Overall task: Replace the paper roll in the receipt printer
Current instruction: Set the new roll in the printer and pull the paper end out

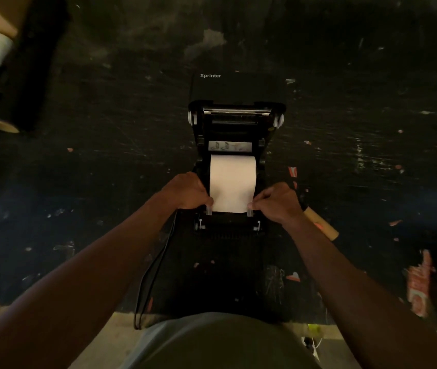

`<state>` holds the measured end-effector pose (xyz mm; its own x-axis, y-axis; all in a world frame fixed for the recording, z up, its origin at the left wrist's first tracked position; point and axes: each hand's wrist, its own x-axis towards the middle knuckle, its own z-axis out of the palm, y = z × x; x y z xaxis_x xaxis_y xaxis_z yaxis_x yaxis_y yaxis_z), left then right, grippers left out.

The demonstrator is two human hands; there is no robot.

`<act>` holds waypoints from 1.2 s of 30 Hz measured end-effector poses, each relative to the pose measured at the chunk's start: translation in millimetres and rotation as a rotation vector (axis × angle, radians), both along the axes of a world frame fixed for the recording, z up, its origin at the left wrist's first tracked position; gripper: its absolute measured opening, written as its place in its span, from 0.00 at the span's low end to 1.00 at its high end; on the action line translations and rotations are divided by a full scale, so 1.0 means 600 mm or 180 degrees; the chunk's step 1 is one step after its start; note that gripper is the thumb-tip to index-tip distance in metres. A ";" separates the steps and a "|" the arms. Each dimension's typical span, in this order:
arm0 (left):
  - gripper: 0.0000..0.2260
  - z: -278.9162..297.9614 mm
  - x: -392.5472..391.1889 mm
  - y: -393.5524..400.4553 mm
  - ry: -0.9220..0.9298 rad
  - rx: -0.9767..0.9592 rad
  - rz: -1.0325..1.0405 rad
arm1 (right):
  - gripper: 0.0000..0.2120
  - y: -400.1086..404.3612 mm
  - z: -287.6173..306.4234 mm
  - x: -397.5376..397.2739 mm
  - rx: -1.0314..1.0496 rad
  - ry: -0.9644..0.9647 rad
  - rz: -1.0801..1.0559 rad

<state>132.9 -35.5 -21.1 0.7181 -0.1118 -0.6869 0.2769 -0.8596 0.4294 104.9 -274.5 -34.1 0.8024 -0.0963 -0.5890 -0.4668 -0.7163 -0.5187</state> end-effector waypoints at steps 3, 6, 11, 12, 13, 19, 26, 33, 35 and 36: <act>0.14 -0.002 0.004 -0.003 0.0031 0.0108 -0.0135 | 0.06 0.001 0.011 -0.007 -0.0178 -0.0056 0.0120; 0.17 -0.006 0.011 -0.012 -0.0027 0.0371 -0.0430 | 0.03 0.013 0.026 -0.041 -0.0578 -0.1094 0.0459; 0.16 -0.003 0.033 -0.023 0.0072 0.0632 -0.0696 | 0.12 0.044 0.018 -0.110 -0.0647 -0.2050 0.1876; 0.16 -0.003 0.037 -0.024 0.0121 0.0665 -0.0689 | 0.15 0.047 0.011 -0.115 -0.0736 -0.1990 0.1964; 0.17 -0.002 0.039 -0.023 0.0138 0.0693 -0.0689 | 0.17 0.049 0.004 -0.118 -0.0809 -0.1950 0.2007; 0.12 0.017 -0.045 -0.015 -0.1068 0.0745 -0.0709 | 0.16 0.046 -0.014 -0.127 -0.0946 -0.2083 0.2070; 0.24 -0.008 -0.174 -0.041 -0.1962 -0.0257 -0.1014 | 0.14 0.040 -0.016 -0.124 -0.0704 -0.2238 0.2081; 0.19 -0.008 -0.170 -0.035 -0.2123 -0.0098 -0.1147 | 0.12 0.038 -0.013 -0.136 -0.0641 -0.2187 0.2262; 0.19 -0.007 -0.168 -0.030 -0.2109 -0.0150 -0.1211 | 0.11 0.036 -0.014 -0.144 -0.0604 -0.2151 0.2310; 0.20 -0.007 -0.167 -0.028 -0.2102 -0.0176 -0.1242 | 0.10 0.036 -0.014 -0.146 -0.0592 -0.2125 0.2320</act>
<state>32.4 -52.1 -25.1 0.8788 -0.4631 -0.1152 -0.3709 -0.8148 0.4456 17.3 -253.1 -42.8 0.8627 0.5051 -0.0226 0.4633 -0.8076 -0.3649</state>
